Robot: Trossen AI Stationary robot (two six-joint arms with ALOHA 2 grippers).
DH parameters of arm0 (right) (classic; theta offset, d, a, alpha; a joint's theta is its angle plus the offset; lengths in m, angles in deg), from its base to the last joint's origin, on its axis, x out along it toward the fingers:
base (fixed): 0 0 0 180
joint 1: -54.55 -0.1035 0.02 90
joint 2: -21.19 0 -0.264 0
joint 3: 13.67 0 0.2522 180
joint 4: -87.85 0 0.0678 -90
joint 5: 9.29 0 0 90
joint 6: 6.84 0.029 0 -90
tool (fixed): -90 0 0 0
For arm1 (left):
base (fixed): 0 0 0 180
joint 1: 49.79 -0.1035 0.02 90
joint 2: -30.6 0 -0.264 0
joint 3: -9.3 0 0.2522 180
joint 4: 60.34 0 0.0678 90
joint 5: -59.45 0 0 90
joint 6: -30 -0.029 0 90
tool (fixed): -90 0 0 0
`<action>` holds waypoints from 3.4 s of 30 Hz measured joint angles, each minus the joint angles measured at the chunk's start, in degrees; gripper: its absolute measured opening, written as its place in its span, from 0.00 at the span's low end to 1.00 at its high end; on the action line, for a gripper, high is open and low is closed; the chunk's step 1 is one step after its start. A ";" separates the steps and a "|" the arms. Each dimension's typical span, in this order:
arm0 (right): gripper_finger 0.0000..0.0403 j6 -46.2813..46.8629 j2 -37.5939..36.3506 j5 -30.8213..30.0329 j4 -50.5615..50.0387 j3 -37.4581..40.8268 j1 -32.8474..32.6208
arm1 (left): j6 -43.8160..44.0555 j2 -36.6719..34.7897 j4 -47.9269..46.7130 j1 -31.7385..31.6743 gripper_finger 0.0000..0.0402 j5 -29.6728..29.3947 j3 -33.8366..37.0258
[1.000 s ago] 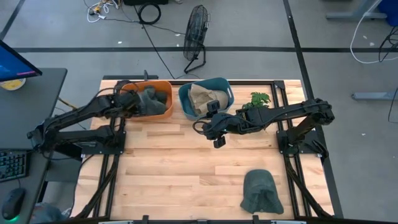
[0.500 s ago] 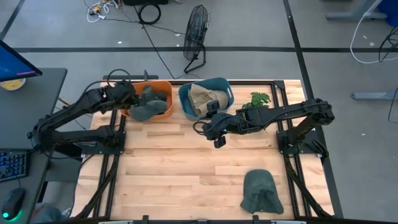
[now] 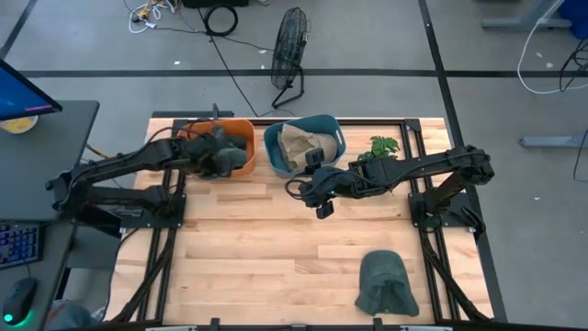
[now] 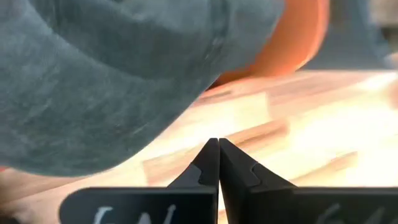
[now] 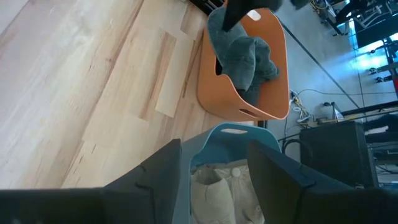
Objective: Pick & Place hat
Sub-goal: Put the top gray cap into the orange bin, then put the gray cap into the orange bin
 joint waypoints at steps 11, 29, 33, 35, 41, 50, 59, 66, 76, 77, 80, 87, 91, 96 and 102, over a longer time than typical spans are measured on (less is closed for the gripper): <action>0.47 1.36 0.00 0.02 -0.01 0.00 0.00 | -1.49 10.21 -4.68 -3.79 0.00 -7.11 0.00; 0.47 1.51 0.00 0.00 0.00 0.00 0.00 | -12.72 12.59 -0.70 -19.54 0.00 -8.27 -0.87; 0.47 1.51 0.00 0.00 0.00 0.00 0.00 | -15.66 12.59 0.83 -22.37 0.00 -7.49 -0.87; 0.47 1.35 0.00 -0.04 0.00 0.00 0.00 | -16.56 12.59 1.82 -23.35 0.00 -7.23 -0.89; 0.47 -0.19 0.00 -0.13 0.01 0.00 0.47 | -19.68 12.57 4.97 -26.87 0.00 -6.90 -0.90; 0.47 1.53 0.00 -0.13 0.01 0.00 2.54 | -20.17 13.48 7.28 -29.93 0.00 -7.71 -0.98; 0.47 1.58 0.00 -0.15 0.00 0.00 2.92 | -22.58 21.21 6.24 -31.07 0.00 -1.23 -0.98; 0.47 7.95 -2.32 -0.09 -4.41 0.00 2.89 | -21.05 18.67 -0.06 -26.88 0.00 -2.02 -6.17; 0.47 32.44 -7.28 20.77 -27.36 0.00 -0.66 | -22.90 12.12 -5.15 -14.07 0.01 -3.51 -21.60; 0.47 34.24 -7.30 23.23 -29.84 0.00 -1.87 | -23.70 11.86 -5.19 -12.64 0.01 -3.51 -22.98; 0.47 39.32 -6.85 27.39 -36.38 0.00 -6.15 | -25.71 11.43 -4.02 -8.59 0.03 -3.51 -26.67; 0.47 54.33 -6.19 33.16 -39.90 3.07 -12.01 | -30.03 11.54 1.11 -1.93 0.17 -3.55 -29.33; 0.47 61.43 -6.16 34.59 -38.96 8.69 -16.72 | -29.74 11.54 1.56 0.02 0.27 -3.55 -29.29; 0.47 69.50 -6.12 38.50 -33.16 15.37 -24.72 | -30.01 11.56 1.45 2.08 0.35 -3.86 -29.29; 0.47 75.29 -6.12 36.02 -23.53 21.63 -33.32 | -30.42 11.56 1.43 3.09 0.38 -3.95 -29.27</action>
